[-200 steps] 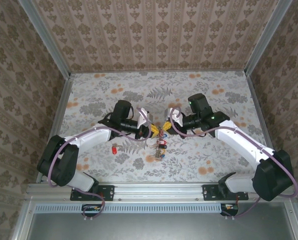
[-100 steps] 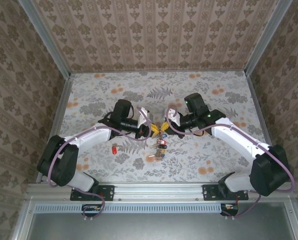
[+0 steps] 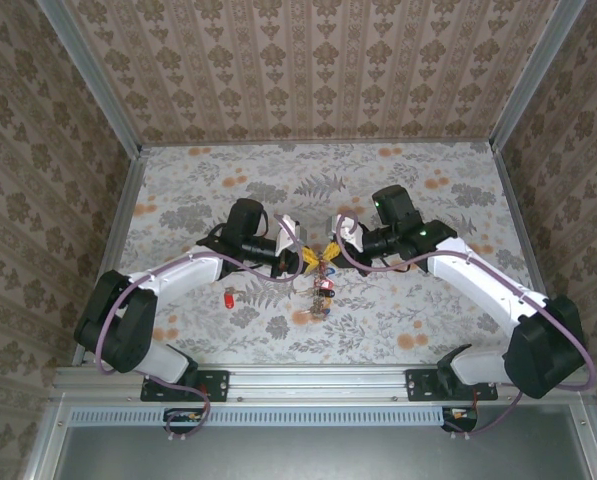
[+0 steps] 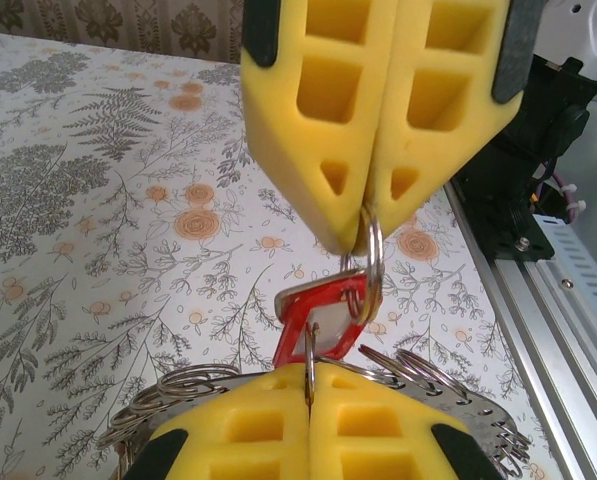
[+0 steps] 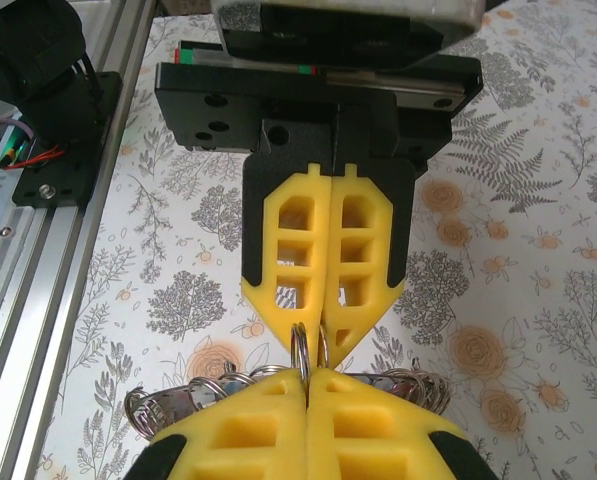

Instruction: Put the keys on the keyring

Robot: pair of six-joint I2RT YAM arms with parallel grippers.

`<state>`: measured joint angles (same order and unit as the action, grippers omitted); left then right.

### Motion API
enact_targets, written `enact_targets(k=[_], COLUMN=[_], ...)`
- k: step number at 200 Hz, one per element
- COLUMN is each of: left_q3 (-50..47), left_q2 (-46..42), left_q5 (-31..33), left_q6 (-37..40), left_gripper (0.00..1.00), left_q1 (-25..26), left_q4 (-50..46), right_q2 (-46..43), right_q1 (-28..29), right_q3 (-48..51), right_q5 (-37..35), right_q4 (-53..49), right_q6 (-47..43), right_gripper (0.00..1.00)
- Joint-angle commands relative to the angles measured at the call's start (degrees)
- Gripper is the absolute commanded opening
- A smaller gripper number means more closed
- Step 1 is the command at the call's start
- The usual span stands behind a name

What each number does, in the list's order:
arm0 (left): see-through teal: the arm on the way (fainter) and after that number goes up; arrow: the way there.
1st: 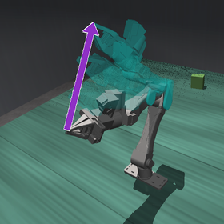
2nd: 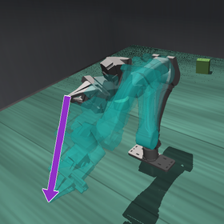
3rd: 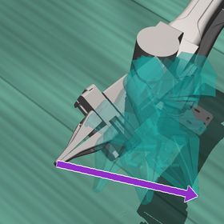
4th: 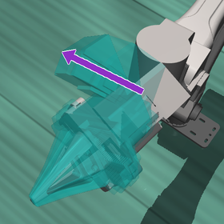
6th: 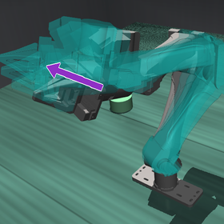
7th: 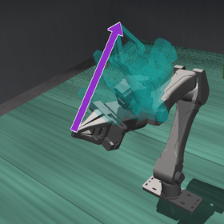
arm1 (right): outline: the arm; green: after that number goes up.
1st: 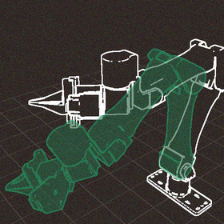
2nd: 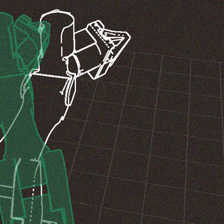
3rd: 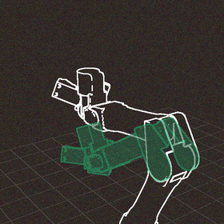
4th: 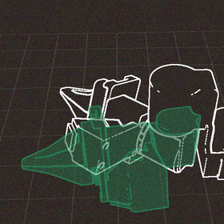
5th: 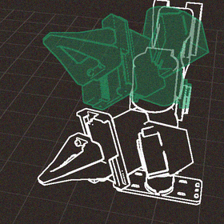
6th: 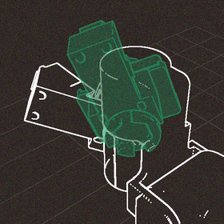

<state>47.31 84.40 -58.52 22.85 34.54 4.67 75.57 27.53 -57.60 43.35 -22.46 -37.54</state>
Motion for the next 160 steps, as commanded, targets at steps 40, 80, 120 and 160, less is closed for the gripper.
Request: enact_targets(k=[40,80,120,160], left_q3=[2.13,2.25,2.31,2.38], left_q2=[-0.36,-0.38,-0.40,-0.38], left_q5=[-2.12,-2.74,-3.57,-2.82], left_q6=[1.77,1.75,1.80,2.39], left_gripper=[0.00,0.00,0.00,0.00], left_q1=[0.58,0.70,0.70,0.70], left_q4=[-0.19,-0.20,-0.20,-1.12], right_q2=[0.66,1.86,2.23,0.34], right_q1=[-0.12,0.07,0.42,0.33], right_q3=[-0.97,-1.81,-1.89,-1.41], right_q5=[-0.33,-1.00,-2.48,-1.46], right_q4=[-0.94,-2.46,-2.51,-1.70], right_q6=[-0.96,-2.01,-2.19,-1.84], right_gripper=[0.00,0.00,0.00,0.00])
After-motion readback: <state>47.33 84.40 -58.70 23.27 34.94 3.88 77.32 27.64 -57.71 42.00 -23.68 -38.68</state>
